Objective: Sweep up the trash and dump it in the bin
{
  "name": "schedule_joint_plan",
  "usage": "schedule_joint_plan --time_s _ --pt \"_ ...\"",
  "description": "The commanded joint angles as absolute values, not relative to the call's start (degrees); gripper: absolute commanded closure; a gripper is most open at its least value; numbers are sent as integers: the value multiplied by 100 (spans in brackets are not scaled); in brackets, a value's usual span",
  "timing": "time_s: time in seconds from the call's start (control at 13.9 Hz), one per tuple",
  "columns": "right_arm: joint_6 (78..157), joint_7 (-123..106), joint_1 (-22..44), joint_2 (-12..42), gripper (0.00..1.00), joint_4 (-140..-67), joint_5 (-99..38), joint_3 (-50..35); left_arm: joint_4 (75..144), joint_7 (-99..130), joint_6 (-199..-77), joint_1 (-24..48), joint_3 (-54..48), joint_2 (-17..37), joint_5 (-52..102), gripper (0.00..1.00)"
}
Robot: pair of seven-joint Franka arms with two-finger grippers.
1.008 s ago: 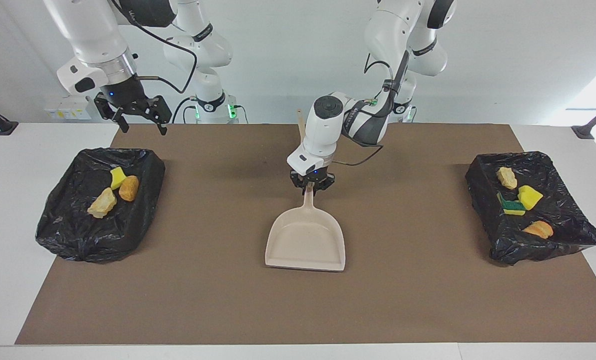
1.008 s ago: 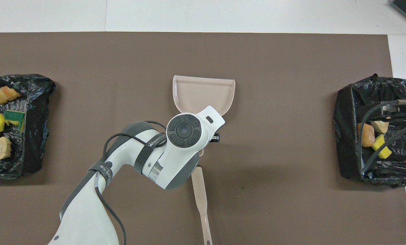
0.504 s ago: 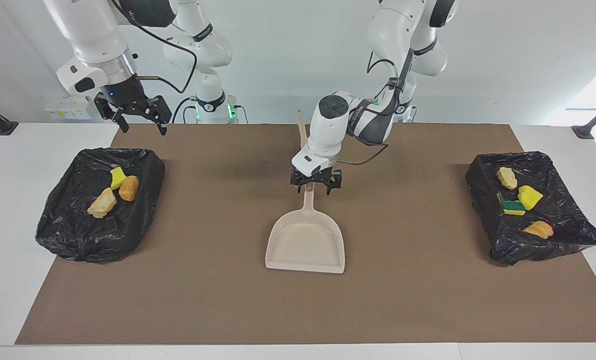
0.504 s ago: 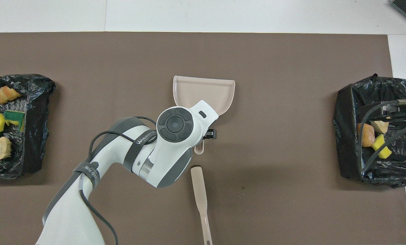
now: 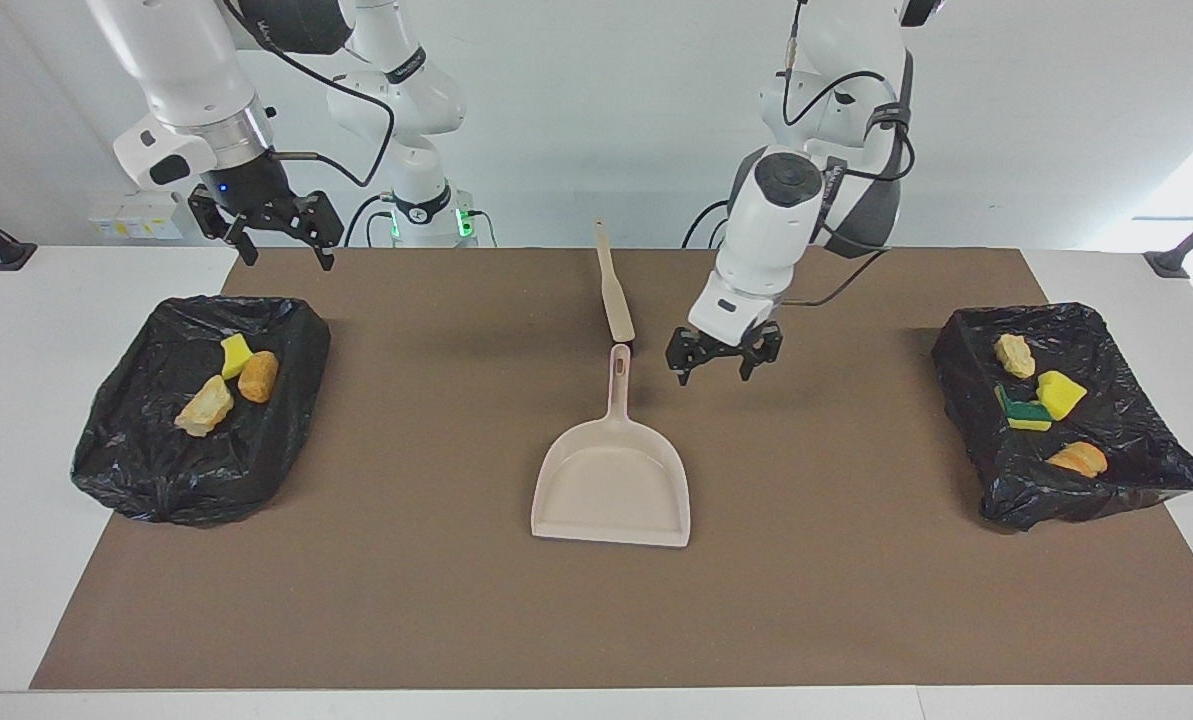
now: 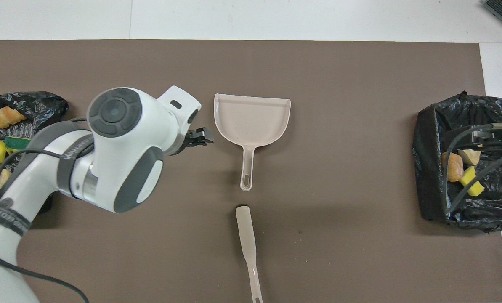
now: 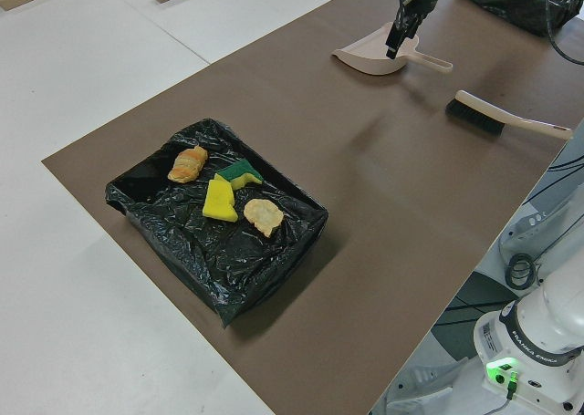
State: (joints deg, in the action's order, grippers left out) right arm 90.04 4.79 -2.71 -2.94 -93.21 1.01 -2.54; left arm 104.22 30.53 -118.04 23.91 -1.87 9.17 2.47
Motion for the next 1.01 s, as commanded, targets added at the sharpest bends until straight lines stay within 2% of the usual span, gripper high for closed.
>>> schedule_joint_plan --time_s 0.0,0.29,0.65,0.94 --pt "8965 571 -334 -334 0 -9308 -9 -281 10521 2604 -11165 1830 -237 432 334 0" --pt "8965 571 -334 -334 0 -9308 -9 -290 10573 1829 -10328 1180 -237 80 343 0" --pt "8965 571 -334 -334 0 -9308 -9 -290 10880 959 -10178 414 -237 -228 343 0" --pt "8965 563 -334 -334 0 -9308 -9 -290 10863 589 -10143 -43 -237 -395 343 0"
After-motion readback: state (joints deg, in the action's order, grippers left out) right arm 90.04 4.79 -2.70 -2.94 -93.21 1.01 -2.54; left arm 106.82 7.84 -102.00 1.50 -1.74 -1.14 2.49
